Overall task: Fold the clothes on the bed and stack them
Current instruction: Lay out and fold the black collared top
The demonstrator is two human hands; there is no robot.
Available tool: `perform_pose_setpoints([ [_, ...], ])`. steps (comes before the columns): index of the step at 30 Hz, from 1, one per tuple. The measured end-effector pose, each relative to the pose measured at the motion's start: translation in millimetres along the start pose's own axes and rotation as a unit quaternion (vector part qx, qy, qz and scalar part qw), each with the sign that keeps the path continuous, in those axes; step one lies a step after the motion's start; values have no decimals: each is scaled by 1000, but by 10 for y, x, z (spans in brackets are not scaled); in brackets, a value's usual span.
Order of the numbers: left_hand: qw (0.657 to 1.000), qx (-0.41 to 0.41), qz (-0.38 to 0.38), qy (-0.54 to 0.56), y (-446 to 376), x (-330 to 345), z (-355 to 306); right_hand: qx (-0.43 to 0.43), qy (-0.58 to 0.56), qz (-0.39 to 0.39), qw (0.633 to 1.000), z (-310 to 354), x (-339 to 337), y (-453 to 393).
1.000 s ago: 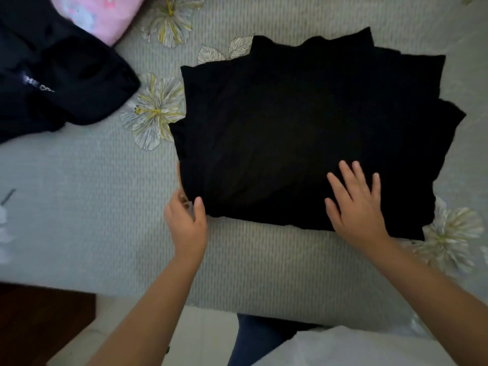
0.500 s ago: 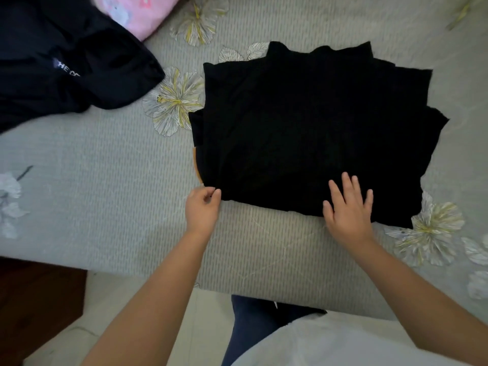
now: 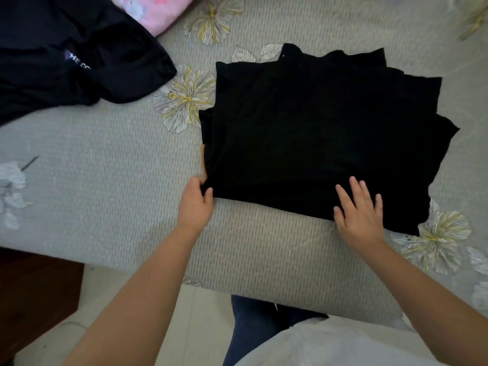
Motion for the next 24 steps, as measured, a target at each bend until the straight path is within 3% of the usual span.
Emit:
perform_pose_setpoints([
  [2,998,-37,16,-47,-7,101,46,-8,8,13,1000,-8,-12,4],
  [4,998,-55,-11,-25,3,122,35,-19,-10,6,1000,-11,-94,43],
  [7,996,-35,-79,-13,89,50,-91,-30,-56,-139,988,-120,-321,204],
  [9,987,23,-129,-98,189,21,-235,57,-92,-211,972,-342,-410,344],
  [11,972,103,-138,-157,290,88,-415,202,-141,-186,951,-642,-370,450],
  [13,955,181,-88,-217,320,255,-584,282,-186,-136,931,-840,-255,512],
  [15,937,200,8,-286,264,468,-692,255,-252,-111,927,-898,-150,507],
  [17,926,165,56,-335,132,593,-651,244,-300,-141,912,-947,-128,508],
  [20,916,83,101,-379,-47,624,-515,304,-318,-190,878,-1176,-174,544],
  [24,881,53,143,-448,-84,614,-523,331,-219,-116,911,-1285,-154,530],
])
Point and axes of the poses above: each hand's wrist, its own y-axis away from the middle knuckle, its own x-axis out of the palm, z = x × y, the point moved 4 cm from there along -y, towards the middle knuckle, and after that the axes turned 13 degrees about z, right-handed, at the moved point
